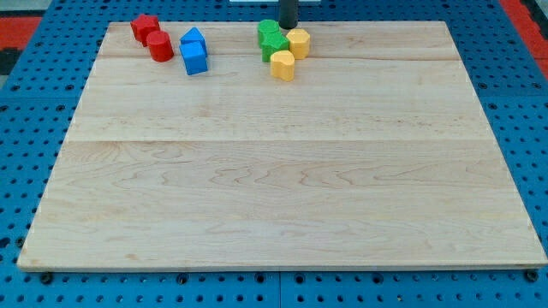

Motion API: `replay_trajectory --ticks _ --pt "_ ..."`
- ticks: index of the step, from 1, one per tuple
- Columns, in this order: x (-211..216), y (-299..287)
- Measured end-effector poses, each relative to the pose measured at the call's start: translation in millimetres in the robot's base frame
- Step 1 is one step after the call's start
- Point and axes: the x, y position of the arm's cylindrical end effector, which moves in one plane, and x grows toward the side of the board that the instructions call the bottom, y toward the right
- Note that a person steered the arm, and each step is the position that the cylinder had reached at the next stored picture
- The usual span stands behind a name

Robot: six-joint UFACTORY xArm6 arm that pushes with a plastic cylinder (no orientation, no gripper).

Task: Nudge the red star to left a bit

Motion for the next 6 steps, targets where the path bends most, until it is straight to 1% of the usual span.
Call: replay_trajectory --ticks 2,3,4,6 --pt "0.6 -17.1" --pt "0.6 -49.7" --pt "0.6 -105.5" --pt "-0.7 -165.2"
